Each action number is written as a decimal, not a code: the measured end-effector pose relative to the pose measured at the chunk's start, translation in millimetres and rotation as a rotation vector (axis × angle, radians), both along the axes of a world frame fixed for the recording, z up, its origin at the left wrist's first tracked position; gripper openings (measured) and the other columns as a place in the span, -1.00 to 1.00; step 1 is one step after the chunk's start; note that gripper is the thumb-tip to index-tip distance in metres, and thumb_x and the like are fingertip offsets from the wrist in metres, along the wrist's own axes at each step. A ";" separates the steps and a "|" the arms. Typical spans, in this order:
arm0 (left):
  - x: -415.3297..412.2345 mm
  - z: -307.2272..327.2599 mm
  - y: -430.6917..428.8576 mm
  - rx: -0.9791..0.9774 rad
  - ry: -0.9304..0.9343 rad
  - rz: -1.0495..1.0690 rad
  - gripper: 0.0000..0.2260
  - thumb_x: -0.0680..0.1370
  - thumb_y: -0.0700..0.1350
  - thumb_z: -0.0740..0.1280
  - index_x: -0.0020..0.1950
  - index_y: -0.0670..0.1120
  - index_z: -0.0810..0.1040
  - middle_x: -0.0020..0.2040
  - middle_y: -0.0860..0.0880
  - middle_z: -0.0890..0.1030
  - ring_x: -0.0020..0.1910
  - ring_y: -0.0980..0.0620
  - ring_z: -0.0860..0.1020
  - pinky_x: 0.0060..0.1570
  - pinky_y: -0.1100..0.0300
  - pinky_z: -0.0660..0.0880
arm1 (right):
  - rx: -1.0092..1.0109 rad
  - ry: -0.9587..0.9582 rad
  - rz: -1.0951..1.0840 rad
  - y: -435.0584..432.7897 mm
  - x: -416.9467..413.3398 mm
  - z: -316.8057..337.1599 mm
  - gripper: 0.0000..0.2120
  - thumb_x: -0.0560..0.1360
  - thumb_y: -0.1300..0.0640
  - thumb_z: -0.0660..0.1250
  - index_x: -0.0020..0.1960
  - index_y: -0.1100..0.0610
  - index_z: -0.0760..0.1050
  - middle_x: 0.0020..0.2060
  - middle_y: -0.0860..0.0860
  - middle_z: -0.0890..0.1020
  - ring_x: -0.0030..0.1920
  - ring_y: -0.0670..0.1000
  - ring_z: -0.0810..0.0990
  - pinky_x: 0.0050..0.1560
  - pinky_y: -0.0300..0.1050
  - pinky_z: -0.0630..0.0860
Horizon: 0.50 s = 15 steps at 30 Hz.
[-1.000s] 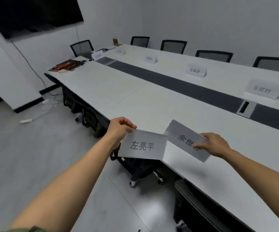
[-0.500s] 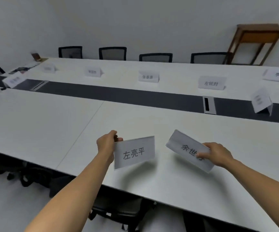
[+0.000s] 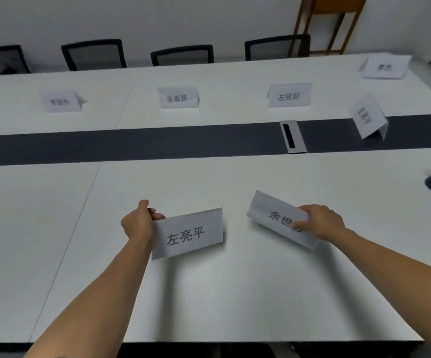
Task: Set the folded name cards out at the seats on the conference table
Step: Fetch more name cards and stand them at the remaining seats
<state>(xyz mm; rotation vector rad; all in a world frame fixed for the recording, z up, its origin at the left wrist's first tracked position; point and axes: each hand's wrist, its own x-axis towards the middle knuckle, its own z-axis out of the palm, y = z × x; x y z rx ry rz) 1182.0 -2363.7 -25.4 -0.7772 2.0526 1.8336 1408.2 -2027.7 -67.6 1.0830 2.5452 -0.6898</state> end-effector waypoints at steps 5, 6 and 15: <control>-45.3 -17.6 34.7 0.014 -0.035 0.031 -0.80 0.44 -0.06 0.32 -0.30 -0.16 0.46 -0.48 -0.09 0.57 -0.42 -0.10 0.52 -0.20 0.08 0.47 | 0.027 -0.025 0.031 28.8 -55.5 -27.9 -0.68 0.41 -0.13 0.42 0.15 -0.17 0.55 -0.08 -0.10 0.61 -0.11 0.00 0.56 -0.21 -0.12 0.45; -52.3 -20.6 40.3 0.018 -0.033 0.031 -0.80 0.44 -0.07 0.32 -0.30 -0.16 0.45 -0.51 -0.07 0.56 -0.43 -0.10 0.51 -0.20 0.07 0.47 | 0.034 -0.023 0.036 34.4 -65.0 -32.3 -0.67 0.42 -0.14 0.41 0.17 -0.17 0.55 -0.06 -0.09 0.63 -0.11 0.00 0.55 -0.21 -0.12 0.44; -104.3 -50.4 66.0 -0.064 0.004 0.017 -0.86 0.44 -0.14 0.30 -0.30 -0.15 0.46 -0.47 -0.06 0.57 -0.40 -0.05 0.52 -0.21 0.10 0.44 | 0.079 -0.024 0.092 74.9 -116.9 -66.9 -0.54 0.45 -0.19 0.37 0.33 -0.15 0.46 0.08 -0.06 0.63 -0.08 0.00 0.51 -0.18 -0.14 0.35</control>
